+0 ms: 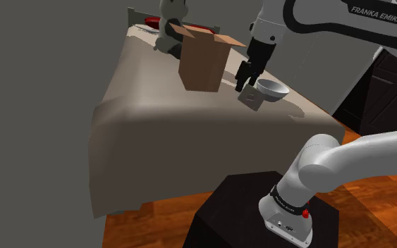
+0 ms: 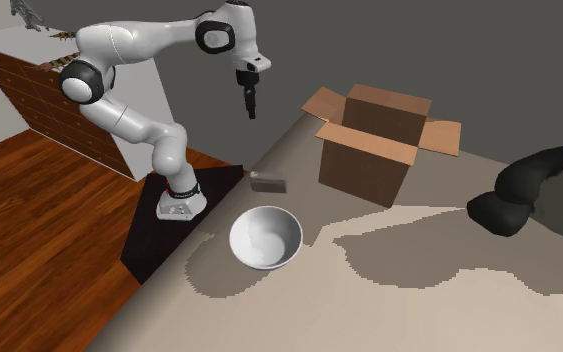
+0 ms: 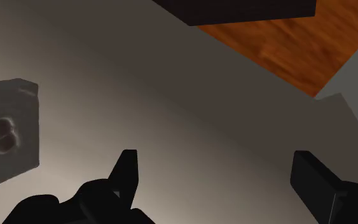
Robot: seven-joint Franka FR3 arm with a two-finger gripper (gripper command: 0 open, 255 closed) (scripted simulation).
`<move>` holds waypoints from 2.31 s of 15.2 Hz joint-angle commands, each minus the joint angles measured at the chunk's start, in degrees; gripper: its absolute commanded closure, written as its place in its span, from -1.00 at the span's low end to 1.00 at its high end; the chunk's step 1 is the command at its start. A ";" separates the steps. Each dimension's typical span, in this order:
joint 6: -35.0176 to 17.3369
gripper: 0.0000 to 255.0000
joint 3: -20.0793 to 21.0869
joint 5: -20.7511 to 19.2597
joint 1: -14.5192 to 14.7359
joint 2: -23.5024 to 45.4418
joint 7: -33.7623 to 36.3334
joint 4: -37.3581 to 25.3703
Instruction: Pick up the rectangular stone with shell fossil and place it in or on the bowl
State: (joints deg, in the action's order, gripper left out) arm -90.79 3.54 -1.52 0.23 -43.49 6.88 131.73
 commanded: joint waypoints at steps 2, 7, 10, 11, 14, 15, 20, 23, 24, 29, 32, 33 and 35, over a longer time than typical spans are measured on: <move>-0.43 -1.00 -1.59 -0.28 -0.50 0.33 -1.24 0.07; -2.61 -1.00 -9.48 -1.38 -2.81 3.14 -7.43 -0.49; -3.86 -1.00 -14.19 -1.66 -3.99 5.73 -11.21 -1.54; -4.26 -1.00 -15.77 -1.66 -4.33 6.74 -12.49 -2.01; -5.38 -1.00 -20.46 -1.34 -5.24 10.21 -16.43 -3.78; -5.72 -1.00 -22.03 -1.11 -5.48 11.50 -17.78 -4.48; -6.99 -1.00 -29.97 1.19 -6.26 19.11 -24.98 -8.91; -7.25 -1.00 -33.68 3.06 -6.45 23.32 -28.63 -11.45; -8.02 -1.00 -33.63 3.05 -6.47 23.25 -28.62 -10.63; -11.86 -1.00 -33.53 3.04 -6.47 23.12 -28.59 -6.68; -13.08 -1.00 -33.51 3.07 -6.45 23.15 -28.61 -5.49; -13.08 -1.00 -33.51 3.07 -6.45 23.15 -28.61 -5.49; -13.08 -1.00 -33.51 3.07 -6.45 23.15 -28.61 -5.49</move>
State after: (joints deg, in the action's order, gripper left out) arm -103.84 -29.98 1.57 -6.22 -20.31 -21.73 126.19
